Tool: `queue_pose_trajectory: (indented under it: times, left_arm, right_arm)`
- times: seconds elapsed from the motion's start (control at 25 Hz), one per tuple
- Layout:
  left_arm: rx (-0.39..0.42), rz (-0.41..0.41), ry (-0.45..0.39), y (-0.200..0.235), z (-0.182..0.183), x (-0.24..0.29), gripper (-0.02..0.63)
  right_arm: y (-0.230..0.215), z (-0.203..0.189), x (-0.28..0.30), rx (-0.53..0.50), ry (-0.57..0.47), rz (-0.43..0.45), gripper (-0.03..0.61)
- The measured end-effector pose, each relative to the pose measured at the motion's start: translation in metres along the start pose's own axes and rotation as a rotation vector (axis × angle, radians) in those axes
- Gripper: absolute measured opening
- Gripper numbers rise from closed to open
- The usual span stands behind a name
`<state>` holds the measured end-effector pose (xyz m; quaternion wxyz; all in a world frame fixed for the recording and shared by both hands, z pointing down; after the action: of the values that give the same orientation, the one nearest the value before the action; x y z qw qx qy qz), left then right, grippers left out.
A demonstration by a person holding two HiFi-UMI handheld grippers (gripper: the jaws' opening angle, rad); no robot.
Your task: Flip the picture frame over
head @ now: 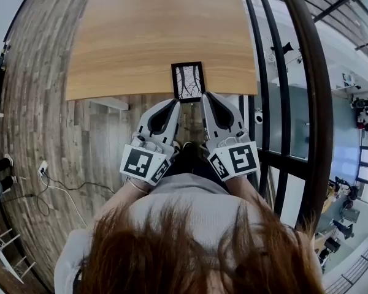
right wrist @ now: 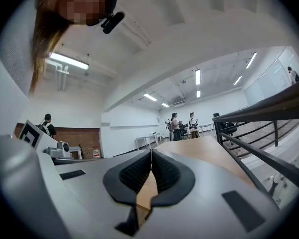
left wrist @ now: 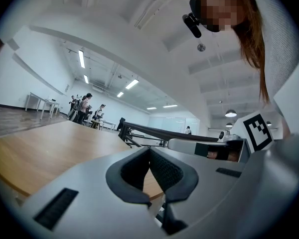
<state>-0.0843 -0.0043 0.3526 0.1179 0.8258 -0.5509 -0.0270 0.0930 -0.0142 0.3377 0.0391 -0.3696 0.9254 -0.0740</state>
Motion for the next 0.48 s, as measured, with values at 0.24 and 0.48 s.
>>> queue_pose_trajectory:
  times: [0.24,0.48]
  left_arm:
    - [0.01,-0.012,-0.019,-0.007,0.007,0.0025,0.006]
    - [0.01,0.005,-0.027,-0.0076,0.0092,0.0032,0.006]
  right_arm:
    - [-0.0003,0.0019,-0.0022,-0.023,0.031,-0.002,0.017]
    - [0.0007,0.0039,0.0005,-0.042,0.056,0.022,0.017]
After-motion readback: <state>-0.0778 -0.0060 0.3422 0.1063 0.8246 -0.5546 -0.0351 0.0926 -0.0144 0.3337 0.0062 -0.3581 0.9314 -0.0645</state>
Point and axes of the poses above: the fingertips, and each gripper's own axes: x forward along the fingers, y to its left, z out of its top, the point moved 10 cm from there along -x, backward along the fingers, and after that the axes turned 14 degrees about z, right-handed, at the moved point
